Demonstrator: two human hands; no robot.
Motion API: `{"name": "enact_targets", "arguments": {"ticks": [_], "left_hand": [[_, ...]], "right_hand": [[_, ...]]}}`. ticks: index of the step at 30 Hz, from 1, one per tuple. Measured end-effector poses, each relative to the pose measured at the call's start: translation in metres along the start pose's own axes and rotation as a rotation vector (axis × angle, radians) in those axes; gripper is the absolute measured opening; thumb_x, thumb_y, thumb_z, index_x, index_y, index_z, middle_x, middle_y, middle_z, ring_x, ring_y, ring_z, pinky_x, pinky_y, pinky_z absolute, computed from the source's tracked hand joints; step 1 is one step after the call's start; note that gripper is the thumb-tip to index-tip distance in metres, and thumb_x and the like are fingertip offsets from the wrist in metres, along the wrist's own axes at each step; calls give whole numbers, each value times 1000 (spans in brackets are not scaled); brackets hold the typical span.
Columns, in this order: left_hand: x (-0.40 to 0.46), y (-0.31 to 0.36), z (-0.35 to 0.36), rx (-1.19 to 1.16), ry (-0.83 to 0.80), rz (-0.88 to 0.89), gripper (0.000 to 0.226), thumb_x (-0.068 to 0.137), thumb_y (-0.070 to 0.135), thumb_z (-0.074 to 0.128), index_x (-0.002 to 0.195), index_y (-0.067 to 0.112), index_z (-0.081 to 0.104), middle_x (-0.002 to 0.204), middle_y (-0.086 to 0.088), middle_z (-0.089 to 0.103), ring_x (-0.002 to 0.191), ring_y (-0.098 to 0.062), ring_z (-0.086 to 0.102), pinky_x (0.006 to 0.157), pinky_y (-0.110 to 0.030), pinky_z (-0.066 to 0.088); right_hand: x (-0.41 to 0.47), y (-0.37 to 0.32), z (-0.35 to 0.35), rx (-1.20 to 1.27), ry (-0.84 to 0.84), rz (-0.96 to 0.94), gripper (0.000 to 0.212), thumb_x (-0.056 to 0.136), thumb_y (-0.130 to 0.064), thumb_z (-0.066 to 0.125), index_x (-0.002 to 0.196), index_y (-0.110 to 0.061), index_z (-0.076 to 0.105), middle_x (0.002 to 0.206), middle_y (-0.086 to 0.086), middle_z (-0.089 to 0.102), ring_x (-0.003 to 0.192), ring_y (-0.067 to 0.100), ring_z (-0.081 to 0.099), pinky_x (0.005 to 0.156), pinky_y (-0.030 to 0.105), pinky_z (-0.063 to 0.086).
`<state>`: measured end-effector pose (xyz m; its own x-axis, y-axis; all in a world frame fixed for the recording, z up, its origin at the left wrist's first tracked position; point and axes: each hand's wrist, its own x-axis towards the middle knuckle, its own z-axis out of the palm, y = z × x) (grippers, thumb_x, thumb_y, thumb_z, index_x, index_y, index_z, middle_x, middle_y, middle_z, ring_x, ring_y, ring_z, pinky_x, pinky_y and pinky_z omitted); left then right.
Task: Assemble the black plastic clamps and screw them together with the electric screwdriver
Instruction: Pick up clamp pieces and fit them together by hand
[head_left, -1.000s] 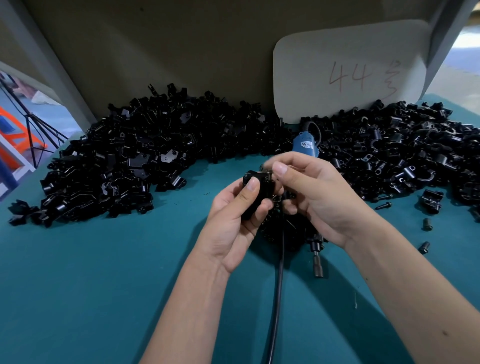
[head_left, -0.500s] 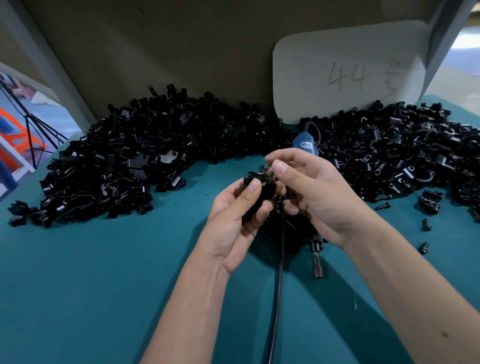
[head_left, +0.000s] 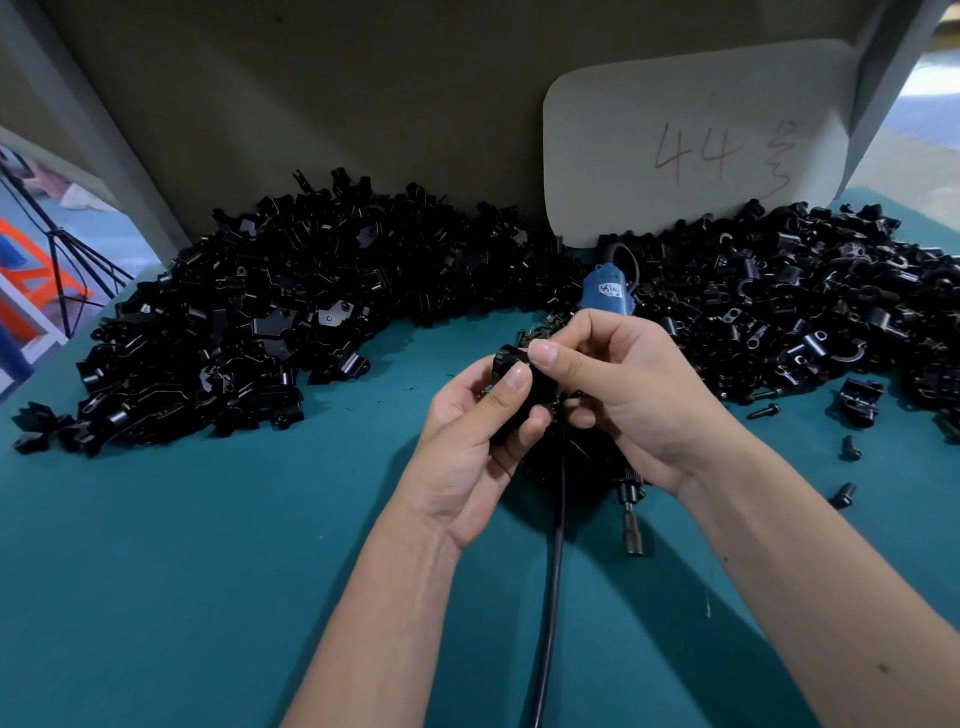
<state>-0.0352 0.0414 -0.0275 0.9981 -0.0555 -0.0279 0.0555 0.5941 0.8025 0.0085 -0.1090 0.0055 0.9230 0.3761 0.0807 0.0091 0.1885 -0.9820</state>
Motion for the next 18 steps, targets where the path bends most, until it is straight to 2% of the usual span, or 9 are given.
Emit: {"name": "enact_targets", "arguments": {"ticks": [4, 7, 10, 13, 18], "left_hand": [[0, 3, -2, -18, 4, 20, 33, 86, 23, 76, 114, 7, 69, 98, -6, 72, 66, -4, 61, 59, -11, 54], [1, 4, -3, -23, 11, 24, 37, 80, 26, 79, 113, 10, 72, 96, -5, 70, 67, -5, 60, 59, -11, 54], [0, 2, -1, -2, -3, 16, 29, 87, 24, 76, 111, 9, 72, 93, -9, 69, 66, -5, 61, 60, -12, 55], [-1, 1, 1, 1, -19, 27, 28, 91, 23, 70, 113, 6, 67, 89, -8, 71, 65, -6, 65, 61, -12, 55], [-1, 1, 3, 33, 23, 73, 34, 87, 20, 72, 116, 4, 62, 83, -3, 69, 64, -7, 65, 62, -13, 55]], "right_hand": [[-2, 0, -1, 74, -78, -1, 17, 93, -26, 69, 102, -16, 81, 88, 4, 66, 71, 10, 54, 52, 20, 42], [-2, 0, 2, 61, -60, -17, 14, 91, -23, 71, 91, -14, 82, 84, 4, 70, 66, 9, 56, 52, 19, 42], [-1, 1, 7, 80, -9, -28, 12, 81, -26, 78, 76, -15, 77, 77, 6, 68, 56, 9, 54, 48, 18, 41], [0, 2, 11, 107, 39, -19, 12, 77, -25, 80, 69, -17, 76, 71, 4, 67, 50, 10, 53, 46, 19, 41], [1, 5, 19, 134, 178, 4, 18, 79, -22, 82, 79, -6, 73, 69, 5, 66, 47, 13, 50, 44, 20, 42]]}}
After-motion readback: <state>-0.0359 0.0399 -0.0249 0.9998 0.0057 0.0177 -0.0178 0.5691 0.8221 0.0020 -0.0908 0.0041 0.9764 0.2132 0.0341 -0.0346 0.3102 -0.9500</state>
